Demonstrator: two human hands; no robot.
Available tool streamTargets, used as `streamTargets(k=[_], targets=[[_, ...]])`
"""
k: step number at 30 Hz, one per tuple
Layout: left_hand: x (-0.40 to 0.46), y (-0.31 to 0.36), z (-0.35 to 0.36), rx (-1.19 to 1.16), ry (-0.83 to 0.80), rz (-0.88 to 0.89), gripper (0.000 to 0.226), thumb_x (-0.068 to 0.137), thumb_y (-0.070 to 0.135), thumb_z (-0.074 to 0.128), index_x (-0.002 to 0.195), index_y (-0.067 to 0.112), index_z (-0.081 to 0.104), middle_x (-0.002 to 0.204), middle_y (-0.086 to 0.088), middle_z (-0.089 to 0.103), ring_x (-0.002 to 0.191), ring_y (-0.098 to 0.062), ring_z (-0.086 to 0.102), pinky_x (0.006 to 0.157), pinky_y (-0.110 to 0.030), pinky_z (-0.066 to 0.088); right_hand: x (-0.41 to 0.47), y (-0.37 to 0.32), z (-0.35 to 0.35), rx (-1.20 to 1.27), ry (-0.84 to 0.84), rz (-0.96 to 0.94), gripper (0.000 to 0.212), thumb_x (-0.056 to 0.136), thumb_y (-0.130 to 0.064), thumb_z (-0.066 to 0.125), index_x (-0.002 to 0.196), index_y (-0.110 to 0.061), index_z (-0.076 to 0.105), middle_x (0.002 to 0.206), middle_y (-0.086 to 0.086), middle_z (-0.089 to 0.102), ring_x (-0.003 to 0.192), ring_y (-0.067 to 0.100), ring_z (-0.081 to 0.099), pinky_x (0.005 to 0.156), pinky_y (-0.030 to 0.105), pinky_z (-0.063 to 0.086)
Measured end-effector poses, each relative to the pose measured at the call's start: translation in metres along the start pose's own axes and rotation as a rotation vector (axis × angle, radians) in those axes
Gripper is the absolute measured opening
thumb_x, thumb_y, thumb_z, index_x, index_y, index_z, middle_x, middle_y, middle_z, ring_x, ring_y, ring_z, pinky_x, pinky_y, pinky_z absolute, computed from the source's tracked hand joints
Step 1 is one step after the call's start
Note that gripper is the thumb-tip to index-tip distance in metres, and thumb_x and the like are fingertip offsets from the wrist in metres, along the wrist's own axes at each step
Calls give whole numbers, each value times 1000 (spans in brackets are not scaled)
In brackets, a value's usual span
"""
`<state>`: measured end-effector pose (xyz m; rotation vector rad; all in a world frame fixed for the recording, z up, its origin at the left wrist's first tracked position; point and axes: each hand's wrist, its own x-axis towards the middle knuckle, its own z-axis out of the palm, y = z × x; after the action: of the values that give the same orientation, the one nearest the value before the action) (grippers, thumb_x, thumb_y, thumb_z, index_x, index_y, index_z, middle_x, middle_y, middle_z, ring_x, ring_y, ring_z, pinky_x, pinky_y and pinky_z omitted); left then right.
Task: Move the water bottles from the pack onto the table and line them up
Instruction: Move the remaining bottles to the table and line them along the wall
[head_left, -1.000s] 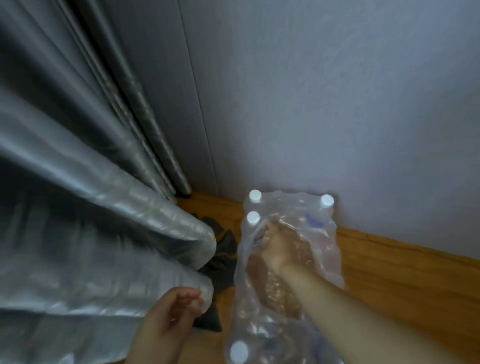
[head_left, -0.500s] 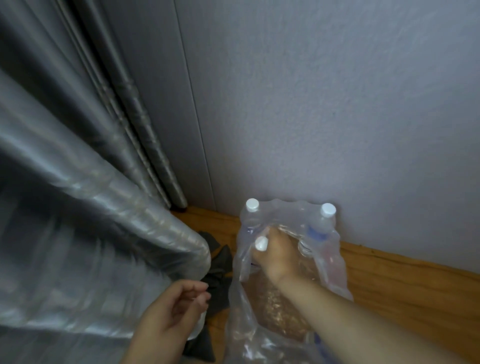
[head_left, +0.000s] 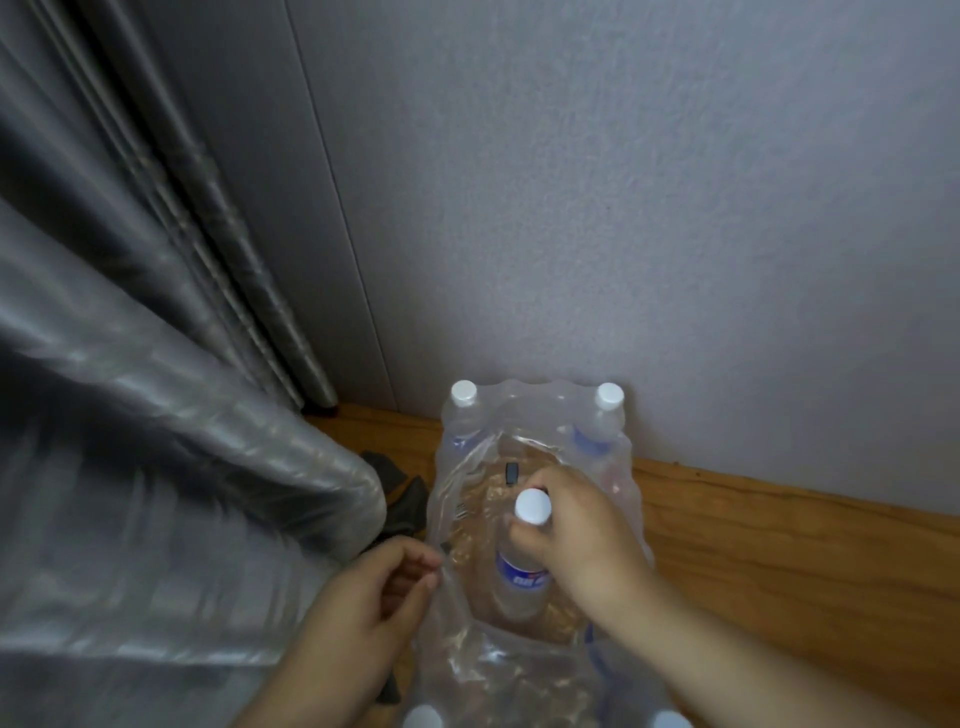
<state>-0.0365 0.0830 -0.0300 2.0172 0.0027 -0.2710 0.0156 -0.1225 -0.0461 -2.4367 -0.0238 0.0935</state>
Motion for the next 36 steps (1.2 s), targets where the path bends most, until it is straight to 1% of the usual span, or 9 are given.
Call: streamTargets(k=[4, 10, 17, 23, 25, 27, 29, 31, 36], targets=[[9, 2, 15, 204, -125, 127, 17, 82, 23, 64, 82, 40, 65, 87, 19, 67, 82, -2, 65, 74, -16, 51, -10, -5, -31, 50, 137, -43, 22, 77, -46, 66, 84, -30, 53, 82, -10, 59, 78, 11, 56, 68, 29, 45], [27, 10, 35, 387, -205, 231, 9, 79, 35, 56, 77, 44, 54, 85, 19, 64, 85, 2, 60, 77, -19, 50, -18, -26, -106, 142, 308, -136, 24, 73, -46, 65, 75, -25, 54, 73, -7, 56, 67, 6, 51, 57, 23, 37], [56, 17, 78, 678, -422, 218, 18, 84, 22, 58, 79, 38, 52, 91, 12, 62, 84, -4, 57, 79, -24, 50, -47, -37, -189, 242, 473, -131, 30, 71, -48, 64, 78, -20, 59, 66, -7, 60, 59, 5, 52, 56, 23, 41], [61, 26, 113, 472, -583, 197, 19, 85, 24, 65, 101, 32, 57, 96, 14, 60, 85, 1, 58, 73, -8, 43, -83, -17, -231, 176, 653, -87, 30, 72, -45, 64, 80, -16, 60, 81, -14, 63, 58, 0, 53, 52, 6, 38], [58, 27, 123, 390, -642, 157, 28, 86, 16, 65, 111, 25, 57, 102, 12, 61, 89, 0, 59, 78, -13, 47, -91, -3, -232, 139, 669, -51, 28, 73, -42, 64, 81, -15, 60, 86, -19, 61, 60, -6, 54, 53, 2, 37], [57, 27, 129, 348, -632, 150, 31, 83, 10, 66, 113, 12, 58, 107, -1, 63, 94, -14, 62, 85, -28, 53, -97, 13, -229, 127, 662, 6, 28, 72, -42, 64, 81, -16, 59, 86, -20, 60, 61, -8, 54, 54, 1, 37], [55, 29, 133, 297, -583, 186, 30, 78, 20, 71, 105, 14, 61, 103, -4, 62, 92, -17, 62, 82, -34, 54, -101, 30, -223, 110, 644, 59, 29, 73, -44, 67, 80, -17, 58, 82, -12, 62, 65, -5, 55, 54, 2, 38], [54, 28, 136, 283, -553, 188, 34, 67, 37, 78, 95, 25, 62, 95, 1, 62, 85, -11, 61, 79, -29, 54, -105, 45, -214, 98, 622, 110, 28, 76, -40, 73, 78, -17, 58, 71, -1, 62, 69, 2, 56, 55, 6, 39], [49, 27, 145, 349, -478, 238, 23, 80, 19, 73, 73, 28, 53, 71, 9, 60, 67, 3, 56, 64, -17, 49, -110, 70, -184, 81, 562, 178, 19, 76, -31, 73, 75, -19, 57, 67, -3, 60, 67, 4, 54, 53, 10, 40]])
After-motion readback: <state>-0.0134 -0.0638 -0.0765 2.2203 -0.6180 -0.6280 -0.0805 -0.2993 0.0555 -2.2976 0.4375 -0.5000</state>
